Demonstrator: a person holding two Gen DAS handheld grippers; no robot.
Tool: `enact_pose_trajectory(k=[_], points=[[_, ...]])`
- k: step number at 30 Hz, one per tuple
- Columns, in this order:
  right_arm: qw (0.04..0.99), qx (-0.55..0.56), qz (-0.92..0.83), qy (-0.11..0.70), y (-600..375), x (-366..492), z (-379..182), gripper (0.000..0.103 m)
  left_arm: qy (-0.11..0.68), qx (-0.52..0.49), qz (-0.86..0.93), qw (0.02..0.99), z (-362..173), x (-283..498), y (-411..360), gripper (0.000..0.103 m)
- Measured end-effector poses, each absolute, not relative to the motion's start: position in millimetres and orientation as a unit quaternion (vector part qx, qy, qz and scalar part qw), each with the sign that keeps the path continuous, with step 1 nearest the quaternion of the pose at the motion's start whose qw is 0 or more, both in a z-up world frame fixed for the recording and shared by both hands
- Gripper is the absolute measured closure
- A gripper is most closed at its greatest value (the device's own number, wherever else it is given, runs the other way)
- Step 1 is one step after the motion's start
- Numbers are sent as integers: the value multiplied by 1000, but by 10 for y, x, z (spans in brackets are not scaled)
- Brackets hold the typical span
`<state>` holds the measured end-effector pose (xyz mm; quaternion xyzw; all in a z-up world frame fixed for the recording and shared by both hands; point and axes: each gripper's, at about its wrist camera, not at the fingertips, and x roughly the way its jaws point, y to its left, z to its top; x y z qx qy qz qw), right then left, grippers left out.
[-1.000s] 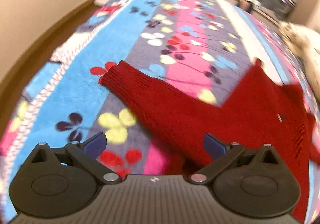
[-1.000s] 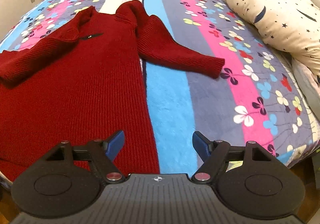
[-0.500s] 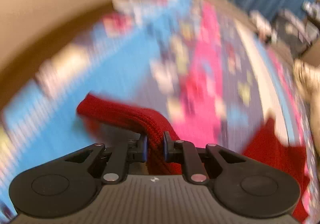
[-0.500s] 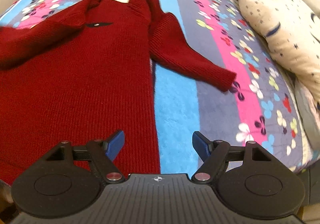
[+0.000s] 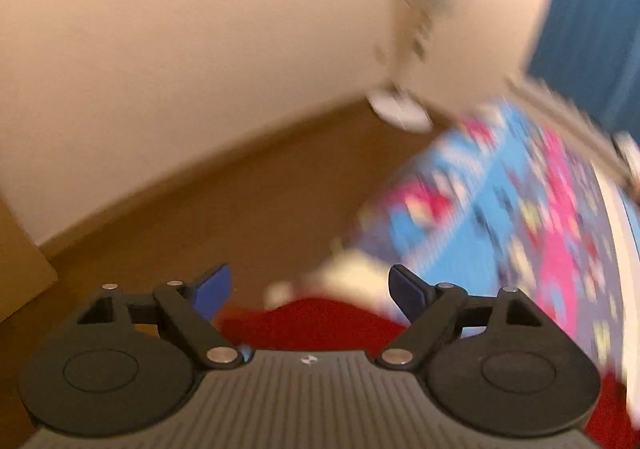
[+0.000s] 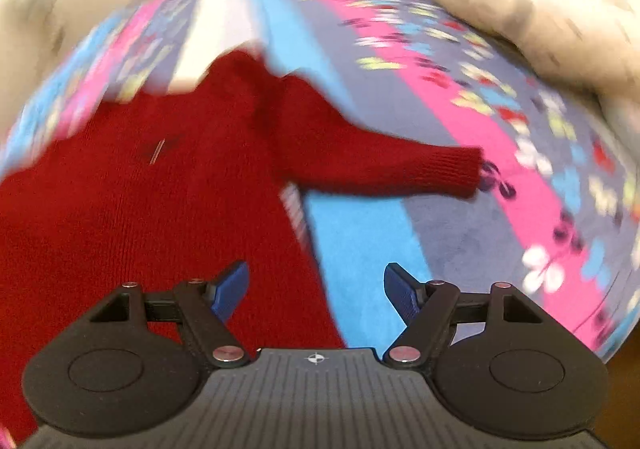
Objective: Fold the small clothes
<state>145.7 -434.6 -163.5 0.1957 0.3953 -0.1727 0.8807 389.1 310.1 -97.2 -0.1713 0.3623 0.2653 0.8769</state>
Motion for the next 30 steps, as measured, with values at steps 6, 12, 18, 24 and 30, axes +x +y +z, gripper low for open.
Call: enact_pose_trajectory(k=[6, 12, 18, 24, 30], points=[[776, 479, -247, 327, -5437, 1876, -2413, 26, 435, -154, 169, 871, -1316, 3196, 2106, 14], [800, 400, -307, 325, -5734, 2472, -2466, 90, 454, -136, 141, 869, -1189, 2693, 1524, 14], [855, 258, -390, 224, -6640, 2606, -1495, 88, 436, -101, 143, 883, -883, 2687, 1266, 14], [795, 329, -459, 221, -7250, 2103, -1591, 23, 456, -89, 117, 878, -964, 2701, 951, 14], [847, 353, -294, 266, -6270, 1334, -1785, 23, 463, -89, 83, 878, -973, 2592, 734, 12]])
